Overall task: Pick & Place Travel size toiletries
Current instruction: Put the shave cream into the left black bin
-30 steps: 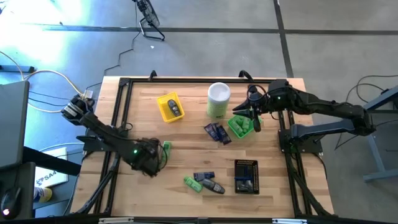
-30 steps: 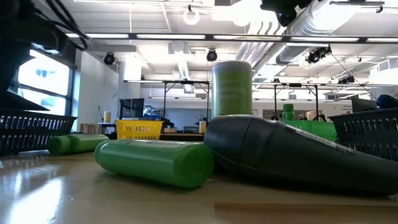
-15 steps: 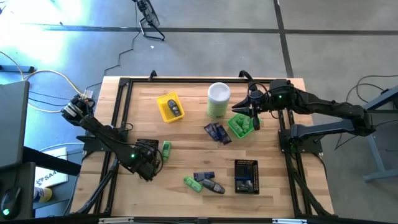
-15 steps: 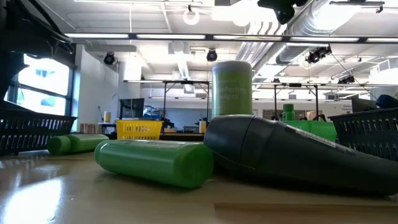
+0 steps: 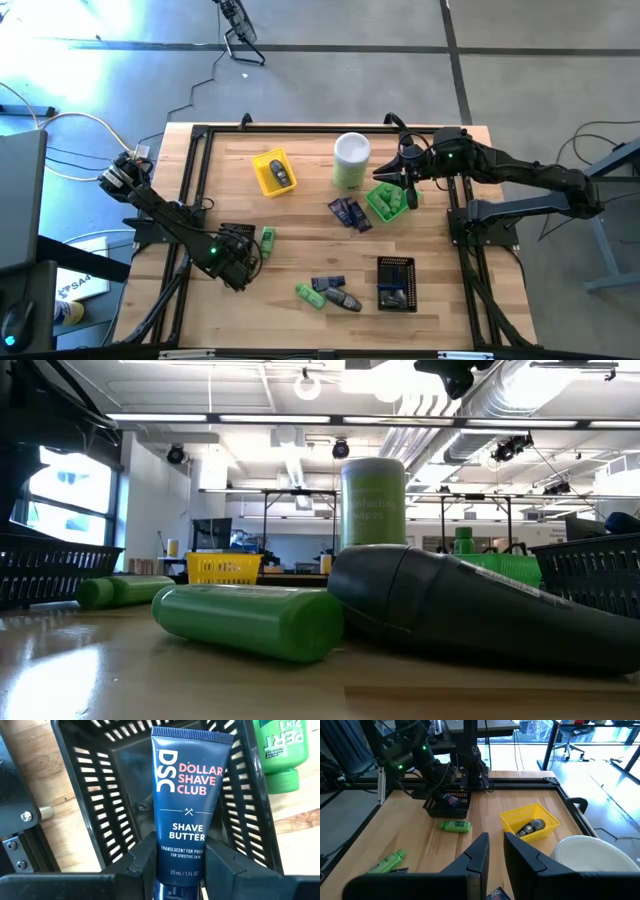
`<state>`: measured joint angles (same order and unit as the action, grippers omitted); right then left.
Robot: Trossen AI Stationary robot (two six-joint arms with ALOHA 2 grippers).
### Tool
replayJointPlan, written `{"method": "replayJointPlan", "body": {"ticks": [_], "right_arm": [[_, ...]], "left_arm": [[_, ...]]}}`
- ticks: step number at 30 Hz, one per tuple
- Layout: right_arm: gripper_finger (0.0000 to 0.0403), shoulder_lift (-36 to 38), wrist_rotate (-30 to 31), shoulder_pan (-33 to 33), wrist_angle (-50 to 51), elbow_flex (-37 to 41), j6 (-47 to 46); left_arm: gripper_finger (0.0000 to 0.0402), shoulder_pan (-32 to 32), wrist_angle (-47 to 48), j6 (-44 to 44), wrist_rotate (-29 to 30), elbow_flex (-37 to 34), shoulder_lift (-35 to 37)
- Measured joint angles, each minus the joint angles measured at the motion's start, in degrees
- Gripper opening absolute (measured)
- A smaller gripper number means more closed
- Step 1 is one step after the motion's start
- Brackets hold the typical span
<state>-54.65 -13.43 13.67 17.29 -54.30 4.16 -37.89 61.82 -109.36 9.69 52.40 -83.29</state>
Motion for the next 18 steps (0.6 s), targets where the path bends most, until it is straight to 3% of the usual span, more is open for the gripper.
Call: {"method": "replayJointPlan", "body": {"ticks": [13,18], "right_arm": [[0.0050,0.0,0.0,0.0,0.0,0.0,0.0],[0.0050,0.0,0.0,0.0,0.0,0.0,0.0]], "left_arm": [[0.0121,0.0,0.4,0.0,0.0,0.0,0.0],[0.0149,0.0,0.7,0.0,0.0,0.0,0.0]]}}
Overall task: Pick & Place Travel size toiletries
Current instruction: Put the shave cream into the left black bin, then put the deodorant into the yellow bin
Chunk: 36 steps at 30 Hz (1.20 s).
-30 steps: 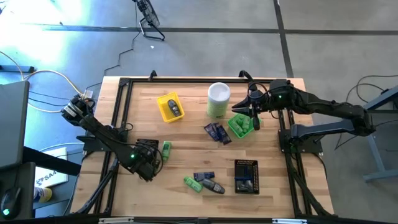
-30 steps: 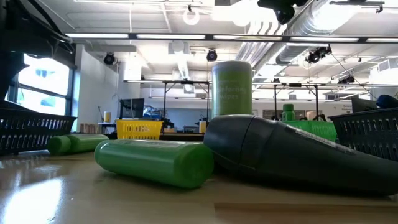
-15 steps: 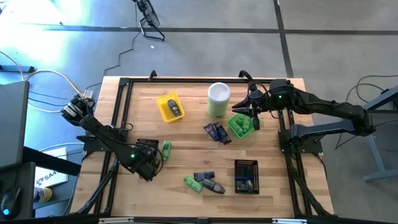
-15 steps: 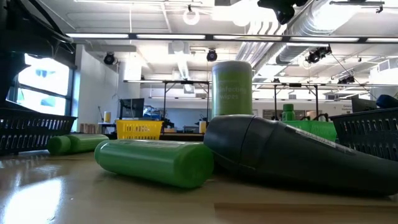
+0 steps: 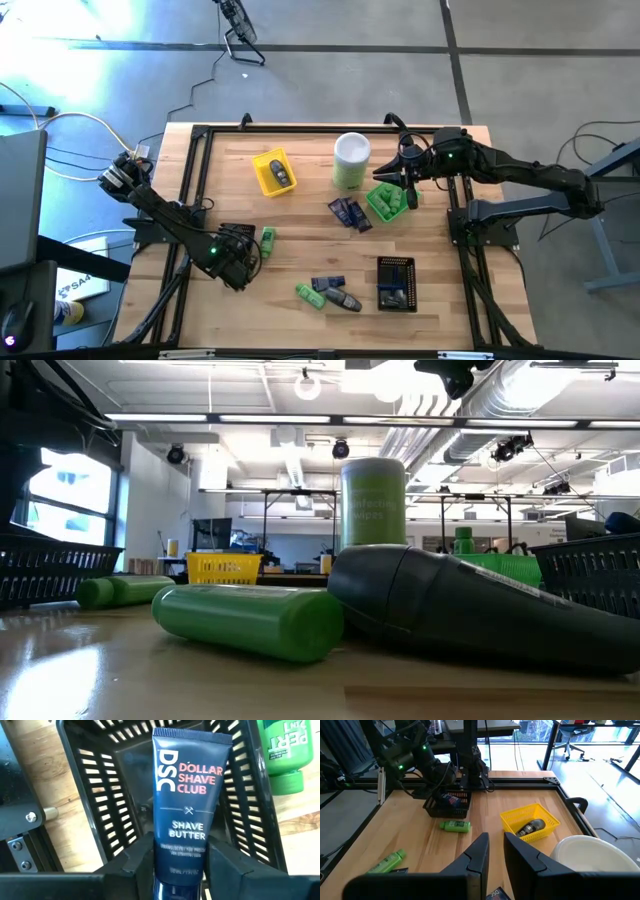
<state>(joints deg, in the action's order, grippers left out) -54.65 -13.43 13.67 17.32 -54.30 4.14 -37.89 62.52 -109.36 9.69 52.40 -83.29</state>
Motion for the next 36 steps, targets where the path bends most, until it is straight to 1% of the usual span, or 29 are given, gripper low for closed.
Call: {"method": "replayJointPlan", "body": {"ticks": [4,8,11,16,18,20,23,29,32,36], "right_arm": [[0.0050,0.0,0.0,0.0,0.0,0.0,0.0],[0.0050,0.0,0.0,0.0,0.0,0.0,0.0],[0.0050,0.0,0.0,0.0,0.0,0.0,0.0],[0.0050,0.0,0.0,0.0,0.0,0.0,0.0],[0.0050,0.0,0.0,0.0,0.0,0.0,0.0],[0.0050,0.0,0.0,0.0,0.0,0.0,0.0],[0.0050,0.0,0.0,0.0,0.0,0.0,0.2],[0.0050,0.0,0.0,0.0,0.0,0.0,0.1],[0.0050,0.0,0.0,0.0,0.0,0.0,-0.8],[0.0050,0.0,0.0,0.0,0.0,0.0,-1.4]], "left_arm": [[0.0178,0.0,0.1,0.0,0.1,0.0,0.0],[0.0183,0.0,0.0,-0.4,0.1,0.0,0.0],[0.0168,0.0,-0.4,-0.4,0.1,0.0,0.0],[0.0127,0.0,-1.1,-0.6,0.0,0.0,0.0],[0.0116,0.1,-0.9,-1.9,-0.2,0.3,0.0],[0.0109,0.8,-0.9,-3.6,-0.4,1.2,0.0],[0.0106,2.4,-0.4,-3.2,-0.4,3.3,0.1],[0.0106,6.7,0.1,2.3,-0.1,9.3,0.3],[0.0106,9.0,0.0,5.5,2.8,12.5,0.3],[0.0106,11.6,-1.0,9.1,10.1,16.4,0.3]]}}
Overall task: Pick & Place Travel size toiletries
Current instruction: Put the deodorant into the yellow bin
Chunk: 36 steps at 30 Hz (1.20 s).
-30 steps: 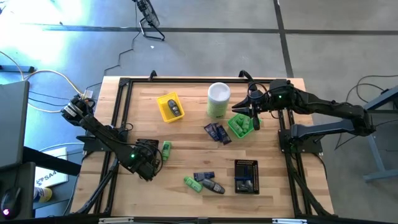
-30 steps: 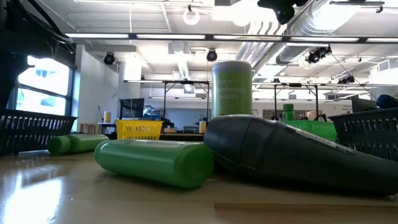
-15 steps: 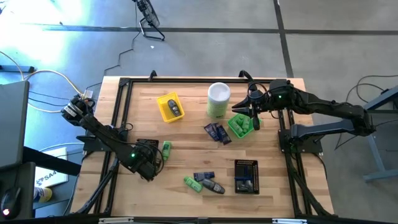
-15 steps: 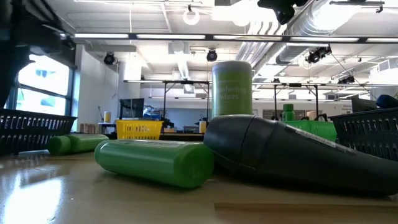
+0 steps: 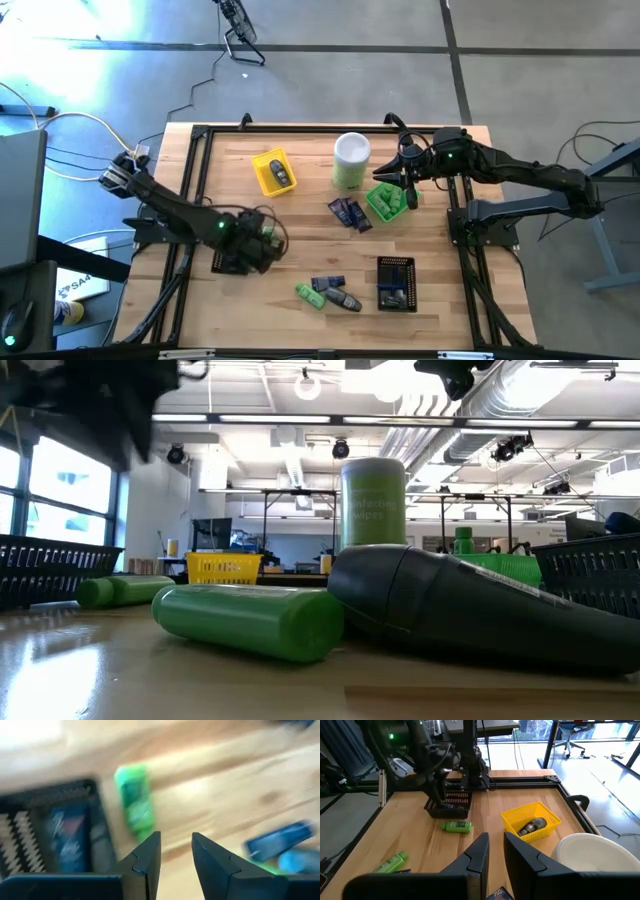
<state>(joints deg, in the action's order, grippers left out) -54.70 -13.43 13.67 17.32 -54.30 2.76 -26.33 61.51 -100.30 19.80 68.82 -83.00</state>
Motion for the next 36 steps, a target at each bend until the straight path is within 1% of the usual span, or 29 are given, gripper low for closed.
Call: {"method": "replayJointPlan", "body": {"ticks": [5,9,11,14,16,20,27,36], "right_arm": [[0.0050,0.0,-0.1,-0.1,0.0,0.0,-0.2],[0.0050,0.0,-0.2,-0.1,0.3,0.0,-1.5],[0.0050,0.0,-0.2,-0.1,0.9,0.0,-1.4],[0.0050,0.0,-0.2,-0.1,2.1,0.0,-1.2],[0.0050,0.0,-0.2,-0.1,2.8,0.0,-1.1],[0.0050,0.0,-0.2,-0.1,4.2,0.0,1.3],[0.0050,-0.1,-0.2,-0.1,5.9,0.0,3.3],[0.0050,-0.2,-0.2,-0.1,8.0,0.0,2.3]], "left_arm": [[0.0106,2.9,-4.5,6.4,7.3,2.9,0.0],[0.0106,4.6,-14.4,13.7,13.8,3.1,0.0],[0.0106,5.4,-19.0,18.3,15.2,3.1,0.0],[0.0106,6.3,-23.6,23.4,15.2,3.1,0.0],[0.0106,6.4,-25.6,25.0,15.3,3.1,0.0],[0.0106,6.6,-27.7,25.3,15.2,3.1,0.0],[0.0106,6.5,-28.5,25.1,15.2,3.1,-0.1],[0.0106,6.9,-28.4,26.1,15.3,3.0,-1.5]]}}
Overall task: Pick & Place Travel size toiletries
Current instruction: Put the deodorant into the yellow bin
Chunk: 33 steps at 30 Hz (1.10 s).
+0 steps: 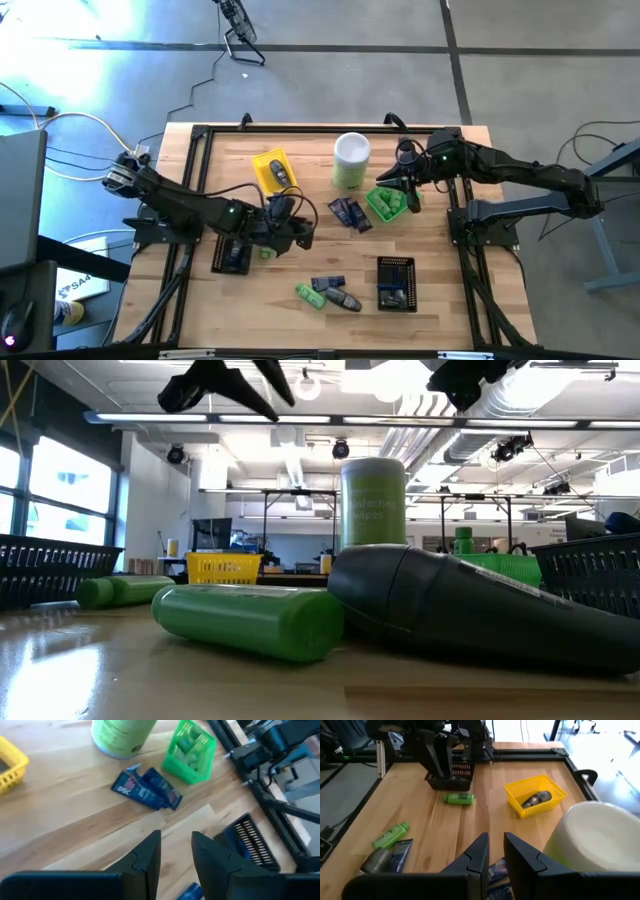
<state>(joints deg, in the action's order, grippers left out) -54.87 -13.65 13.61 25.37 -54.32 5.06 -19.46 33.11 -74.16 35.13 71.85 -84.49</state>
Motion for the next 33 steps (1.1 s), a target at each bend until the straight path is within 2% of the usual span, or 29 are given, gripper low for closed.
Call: {"method": "replayJointPlan", "body": {"ticks": [3,8,12,15,18,21,25,29,33], "right_arm": [[0.0050,0.0,0.0,0.0,0.2,0.0,-2.1],[0.0050,-1.1,2.4,0.0,-1.6,0.0,-7.5],[0.0050,-3.2,6.4,-0.2,-3.9,0.0,-12.4],[0.0050,-5.6,6.8,-0.7,-5.3,0.0,-15.0],[0.0050,-8.4,7.4,-2.0,-7.3,0.0,-18.7],[0.0050,-10.7,10.7,-3.9,-8.1,0.0,-21.4],[0.0050,-12.3,15.7,-7.0,-8.7,0.0,-26.1],[0.0050,-12.2,19.0,-10.8,-10.1,0.0,-29.7],[0.0050,-12.3,25.0,-14.1,-10.2,0.0,-30.6]], "left_arm": [[0.0106,0.6,-1.4,2.8,0.8,0.0,0.1],[0.0106,2.9,-3.5,18.5,0.3,0.0,1.2],[0.0106,5.5,-2.5,27.7,-3.7,0.0,2.7],[0.0106,7.1,-1.5,34.6,-7.3,0.0,3.9],[0.0106,8.7,-2.1,37.0,-6.9,0.1,4.9],[0.0106,10.3,-4.6,38.5,-5.7,-0.1,5.8],[0.0106,11.7,-7.2,46.4,-5.9,0.1,5.8],[0.0106,13.9,-6.3,49.8,-8.3,-0.2,5.7],[0.0106,17.4,-7.4,50.5,-12.3,-2.5,5.7]]}}
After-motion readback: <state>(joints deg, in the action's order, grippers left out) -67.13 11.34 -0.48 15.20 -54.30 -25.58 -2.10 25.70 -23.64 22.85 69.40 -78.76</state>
